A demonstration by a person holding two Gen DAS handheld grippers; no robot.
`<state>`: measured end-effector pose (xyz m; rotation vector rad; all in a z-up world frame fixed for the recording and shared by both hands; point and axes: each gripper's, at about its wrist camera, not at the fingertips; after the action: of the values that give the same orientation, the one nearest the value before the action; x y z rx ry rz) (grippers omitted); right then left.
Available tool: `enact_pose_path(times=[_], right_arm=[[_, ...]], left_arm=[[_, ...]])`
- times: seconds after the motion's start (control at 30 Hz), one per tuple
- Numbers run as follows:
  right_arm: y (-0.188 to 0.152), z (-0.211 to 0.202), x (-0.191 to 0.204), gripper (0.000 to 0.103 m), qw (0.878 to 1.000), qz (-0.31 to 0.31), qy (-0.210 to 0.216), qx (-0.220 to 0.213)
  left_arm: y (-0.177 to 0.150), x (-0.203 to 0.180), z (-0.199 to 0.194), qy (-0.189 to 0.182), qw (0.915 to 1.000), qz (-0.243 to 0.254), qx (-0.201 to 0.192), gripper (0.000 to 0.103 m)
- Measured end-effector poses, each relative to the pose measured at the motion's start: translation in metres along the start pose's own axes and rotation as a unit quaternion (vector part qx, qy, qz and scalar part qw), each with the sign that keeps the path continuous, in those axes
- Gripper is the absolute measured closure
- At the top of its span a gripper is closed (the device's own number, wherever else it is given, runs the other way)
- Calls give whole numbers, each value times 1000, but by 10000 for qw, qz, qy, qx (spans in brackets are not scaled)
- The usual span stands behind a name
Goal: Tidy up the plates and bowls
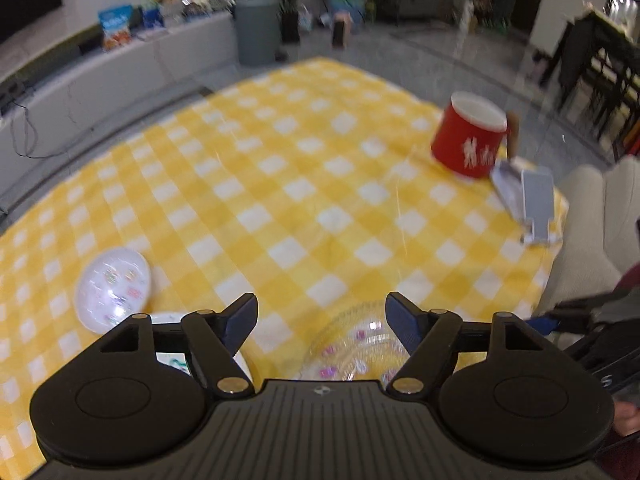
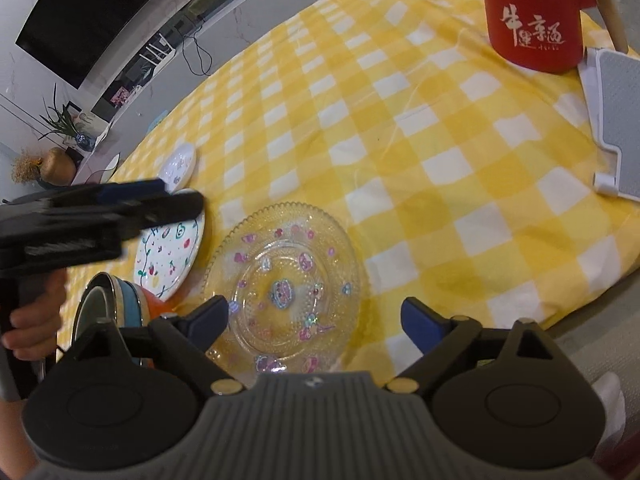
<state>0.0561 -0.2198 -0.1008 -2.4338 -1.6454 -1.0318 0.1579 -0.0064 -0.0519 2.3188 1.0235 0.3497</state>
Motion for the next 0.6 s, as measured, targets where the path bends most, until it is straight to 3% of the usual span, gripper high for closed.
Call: enact_pose_path(times=[0.13, 0.23, 0.3, 0.47, 0.6], right_arm=[[4, -3, -1, 11, 9999, 43, 7, -121], [8, -5, 2, 11, 9997, 33, 2, -250], [13, -7, 5, 11, 9994, 1, 18, -340], [29, -24, 17, 11, 9972, 24, 502, -551], [38, -39, 39, 11, 9938, -408, 612, -835]], left_arm=[[3, 20, -30, 365, 9961, -648, -464, 17], [-6, 39, -59, 935, 9799, -1491, -937, 16], [-15, 47, -74, 1115, 9728, -1683, -1140, 16], [-33, 70, -96, 1481, 9615, -1959, -1231, 16], [-45, 89, -94, 1321, 9600, -2150, -1212, 16]])
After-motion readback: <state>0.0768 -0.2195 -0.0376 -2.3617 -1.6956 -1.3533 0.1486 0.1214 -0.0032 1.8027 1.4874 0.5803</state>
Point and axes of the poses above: each gripper's, at about its wrist camera, not at the fingertips, and z roughly the way its jaws point, x to its left, y to its top, and after that the axes turned 5 degrees about z, right-handed
